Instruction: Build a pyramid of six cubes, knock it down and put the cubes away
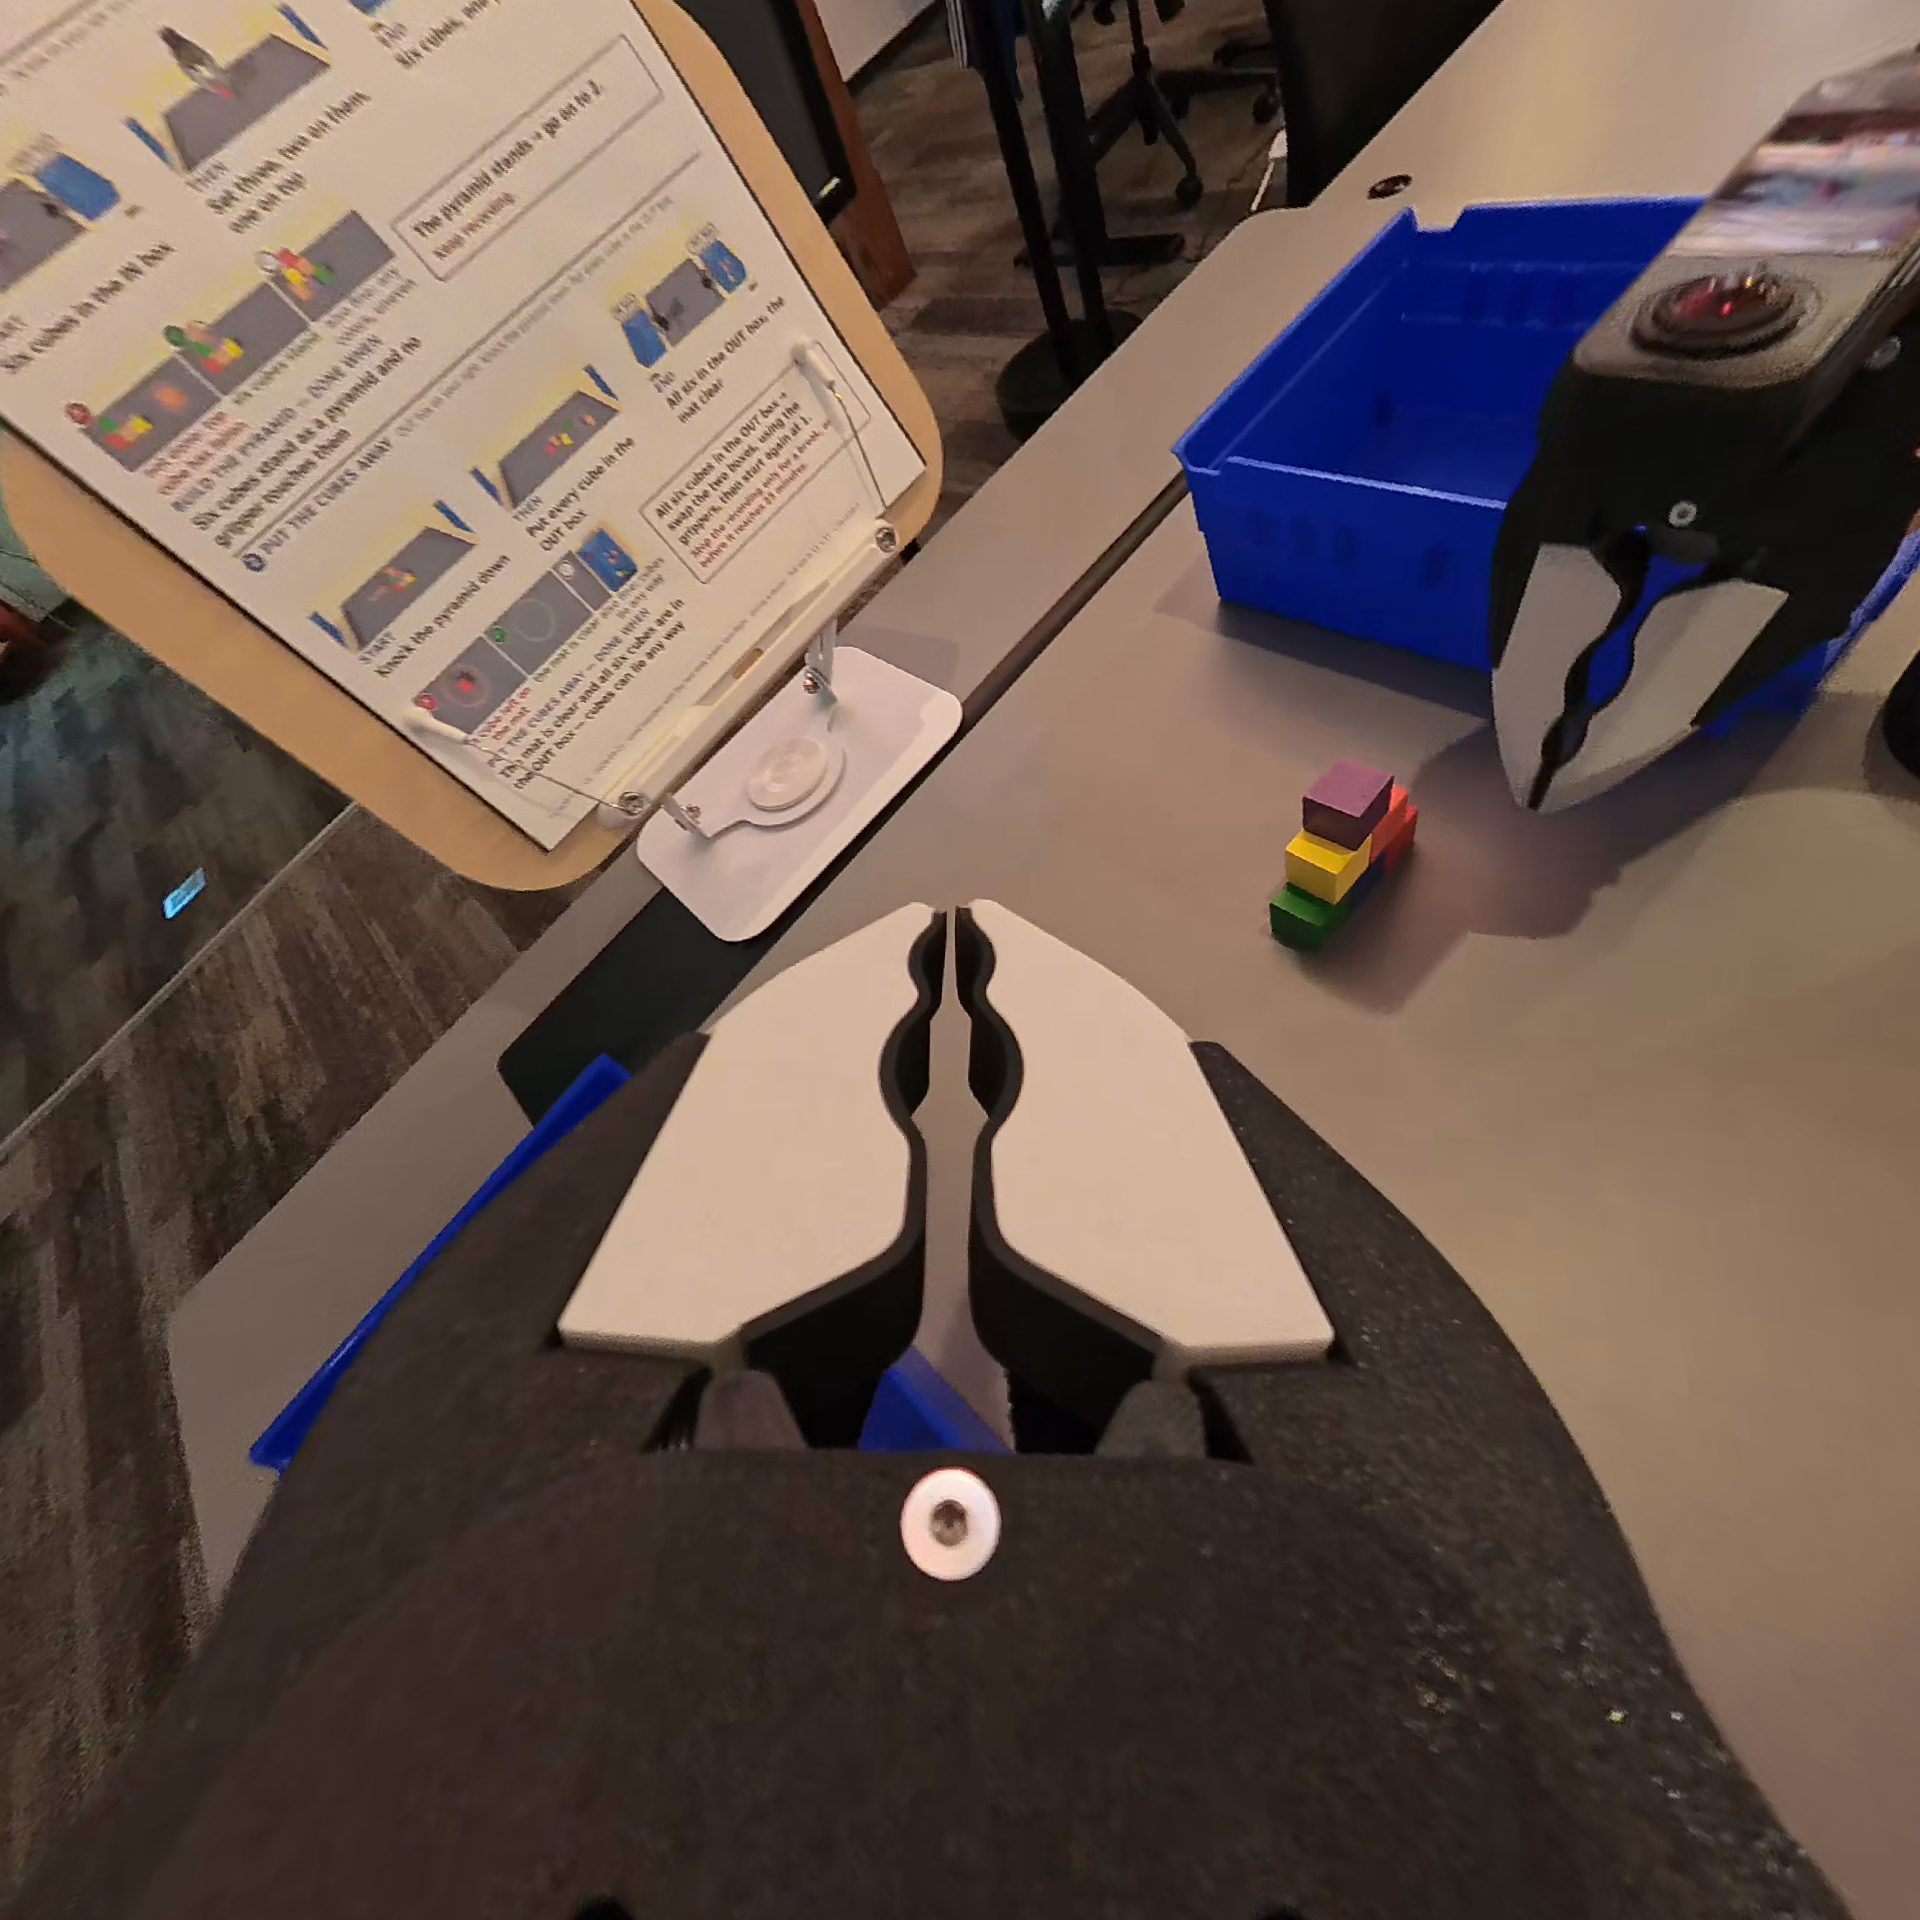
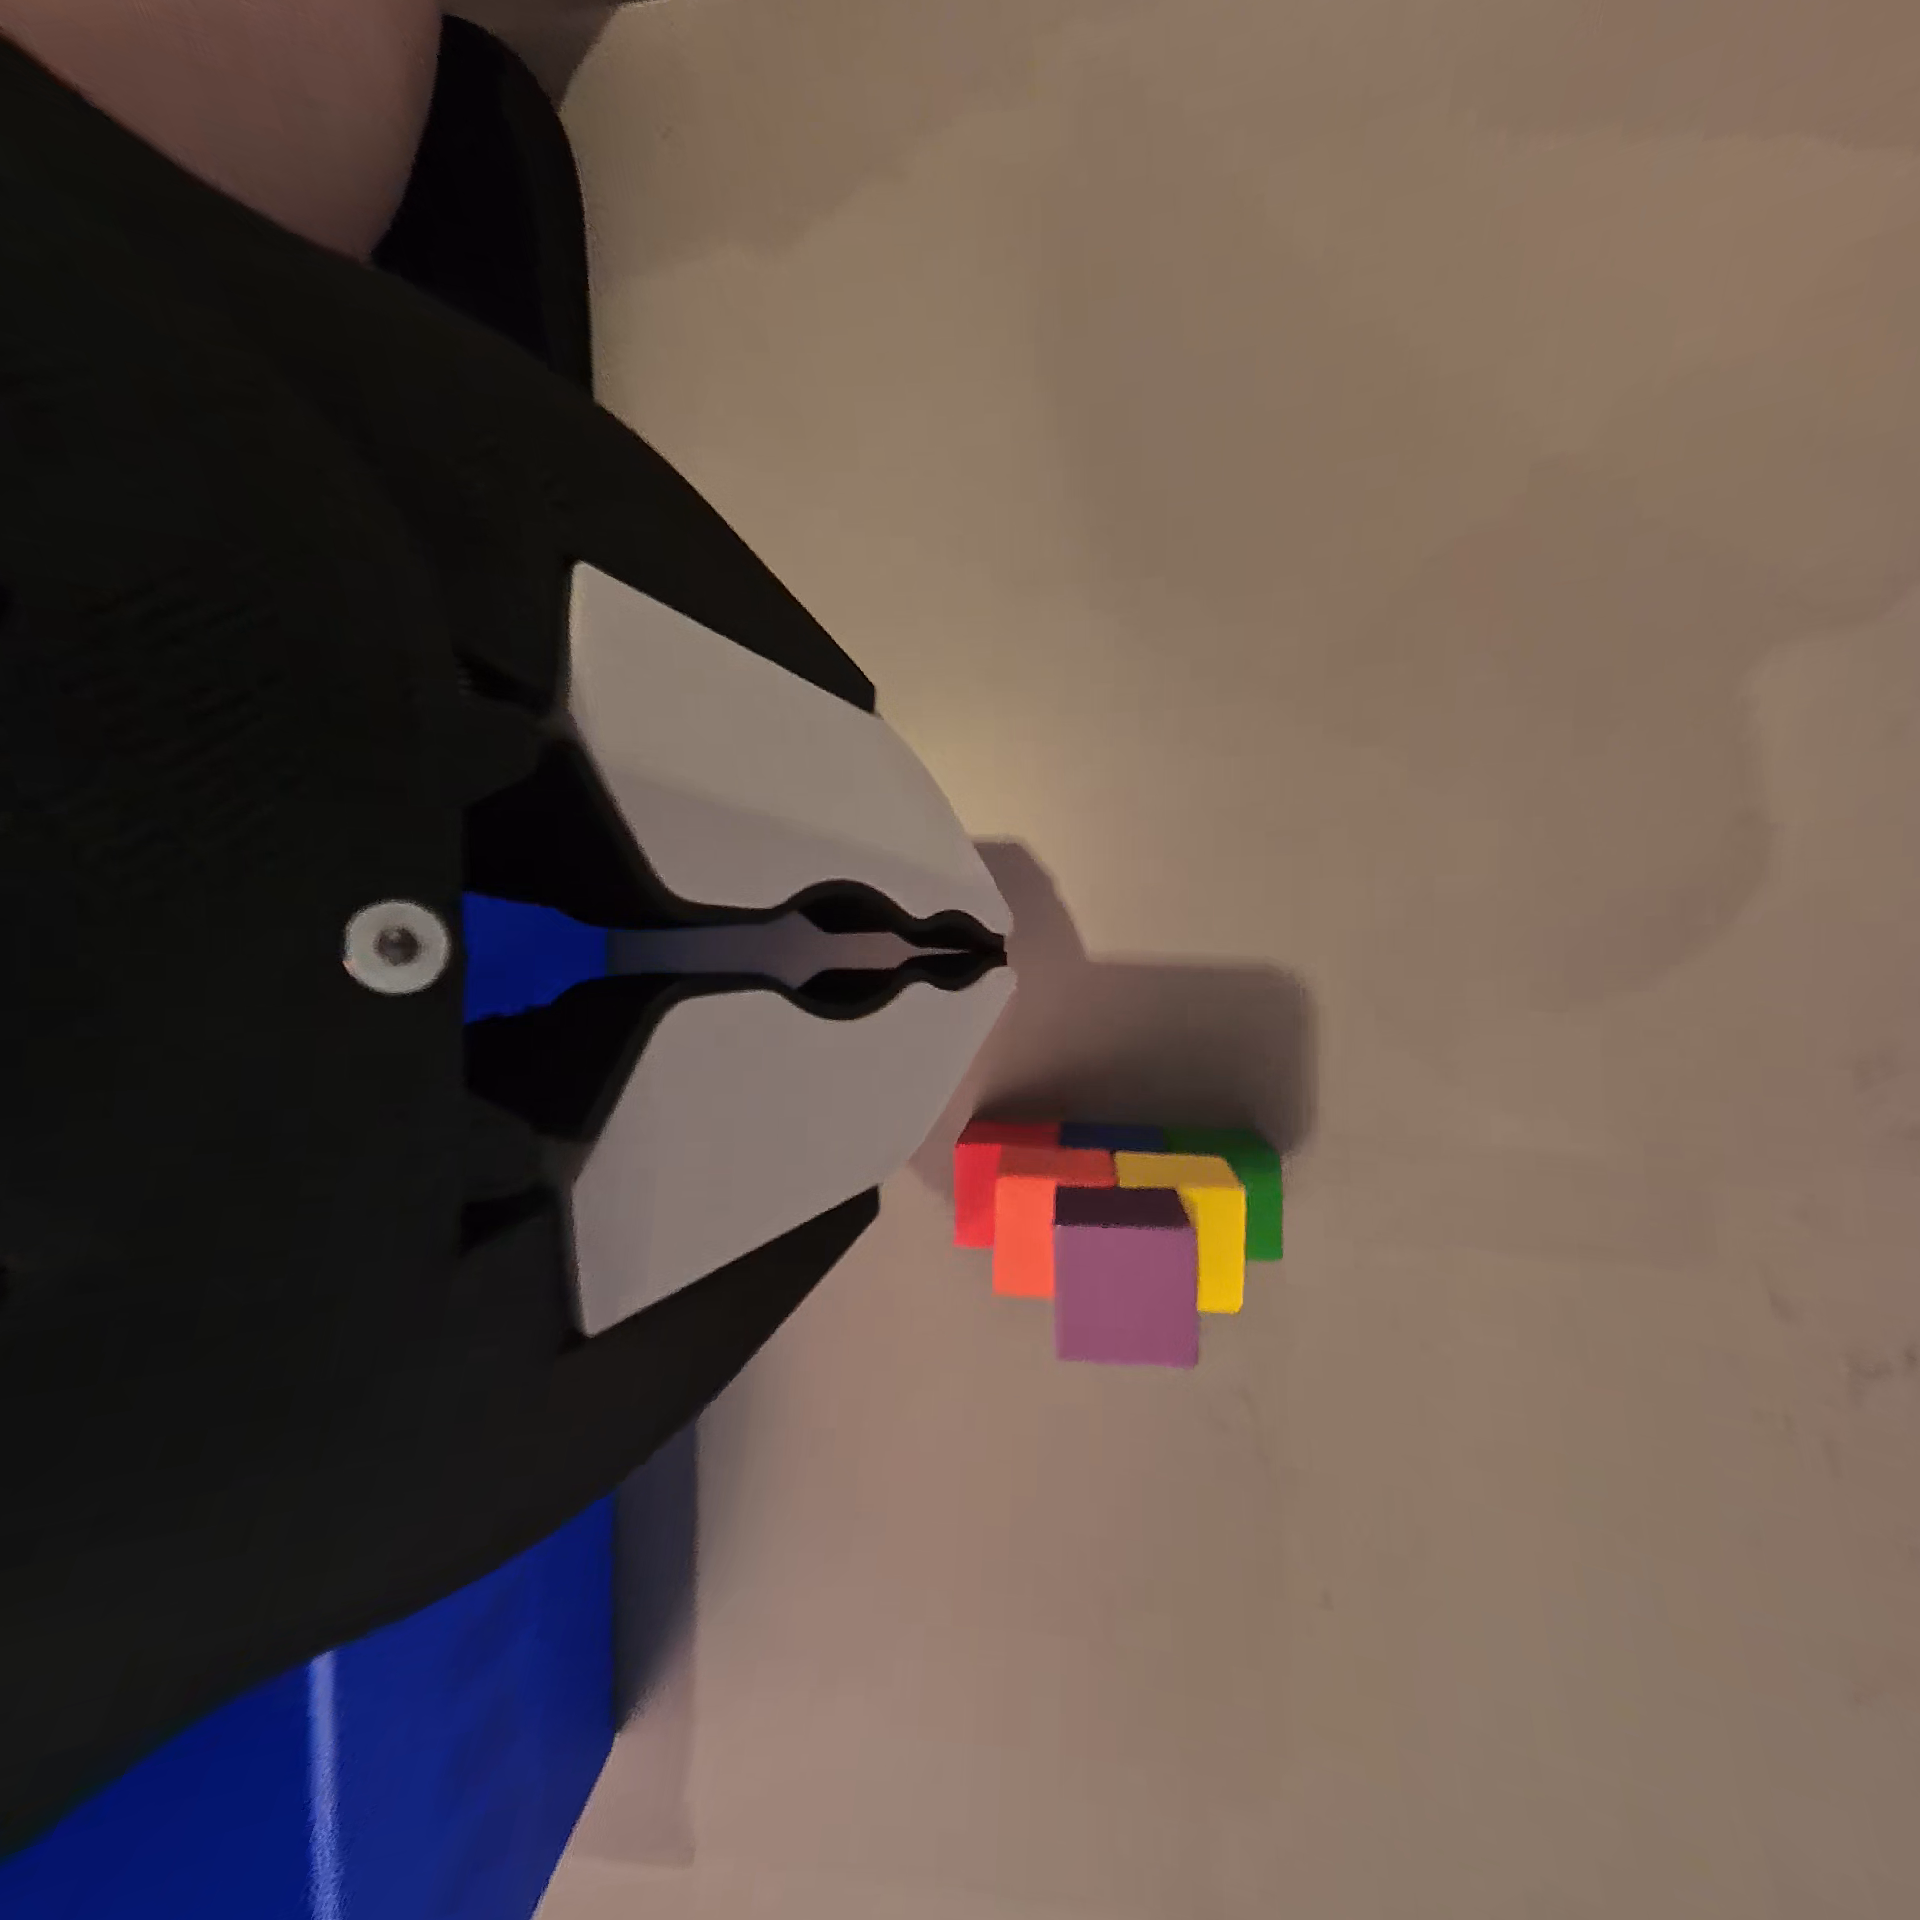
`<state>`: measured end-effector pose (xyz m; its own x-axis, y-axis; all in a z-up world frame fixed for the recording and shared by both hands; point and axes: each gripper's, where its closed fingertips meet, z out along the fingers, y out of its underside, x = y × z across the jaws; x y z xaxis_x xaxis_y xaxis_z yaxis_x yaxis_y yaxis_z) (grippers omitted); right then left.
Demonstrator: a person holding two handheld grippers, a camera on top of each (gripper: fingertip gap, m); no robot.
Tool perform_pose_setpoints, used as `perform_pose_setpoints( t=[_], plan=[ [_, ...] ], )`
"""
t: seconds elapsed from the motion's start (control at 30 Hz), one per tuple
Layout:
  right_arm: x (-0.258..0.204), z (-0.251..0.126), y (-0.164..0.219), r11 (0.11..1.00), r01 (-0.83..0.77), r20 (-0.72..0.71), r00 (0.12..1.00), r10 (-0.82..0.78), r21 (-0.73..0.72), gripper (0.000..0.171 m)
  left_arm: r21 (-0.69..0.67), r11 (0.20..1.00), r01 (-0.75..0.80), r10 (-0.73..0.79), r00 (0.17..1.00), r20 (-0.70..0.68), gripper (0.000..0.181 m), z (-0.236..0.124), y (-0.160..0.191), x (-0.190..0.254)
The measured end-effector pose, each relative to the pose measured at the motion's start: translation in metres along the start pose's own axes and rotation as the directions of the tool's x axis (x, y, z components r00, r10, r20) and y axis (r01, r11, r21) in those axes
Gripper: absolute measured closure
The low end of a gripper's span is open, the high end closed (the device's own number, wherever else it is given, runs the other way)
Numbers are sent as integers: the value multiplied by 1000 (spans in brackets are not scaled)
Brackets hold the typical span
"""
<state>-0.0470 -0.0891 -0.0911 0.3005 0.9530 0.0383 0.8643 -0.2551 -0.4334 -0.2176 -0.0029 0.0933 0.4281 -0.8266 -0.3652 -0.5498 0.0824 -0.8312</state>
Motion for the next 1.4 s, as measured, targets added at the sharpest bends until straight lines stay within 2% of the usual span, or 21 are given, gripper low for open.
perform_pose_setpoints(
  t=[0.2, 0.47, 0.7, 1.0, 1.1, 1.23, 1.33, 1.4],
  plan=[
    [-21, 17, -9, 998, 52, 99, 994, -50, -19, 170, 44, 999, 11, -12, 999, 40, 180, -17, -5, -9],
    [-37, 38, -11, 993, 97, 184, 979, -83, -70, 170, 44, 999, -5, 3, 999, 35, 180, -19, -7, -5],
    [-40, 46, -10, 992, 95, 208, 975, -76, -82, 170, 29, 999, -16, 15, 1000, 19, 180, -15, -6, -1],
    [-21, 57, -10, 996, 21, 152, 988, -7, -88, 170, 9, 1000, -27, 27, 1000, -3, 180, -10, -3, 5],
    [-7, 60, -9, 995, -3, 85, 996, 12, -99, 170, -4, 999, -35, 35, 999, -13, 180, -7, -2, 7],
    [28, 59, 2, 988, -52, -106, 994, 37, -143, 170, -17, 999, -41, 40, 999, -24, 180, -2, 0, 9],
    [59, 52, 0, 990, -91, -272, 960, 59, -106, 170, -21, 999, -40, 40, 999, -32, 180, 0, 1, 10],
    [86, 40, -3, 991, -130, -423, 901, 100, -42, 170, -27, 999, -45, 44, 998, -37, 180, 2, 2, 12]
  ],
)
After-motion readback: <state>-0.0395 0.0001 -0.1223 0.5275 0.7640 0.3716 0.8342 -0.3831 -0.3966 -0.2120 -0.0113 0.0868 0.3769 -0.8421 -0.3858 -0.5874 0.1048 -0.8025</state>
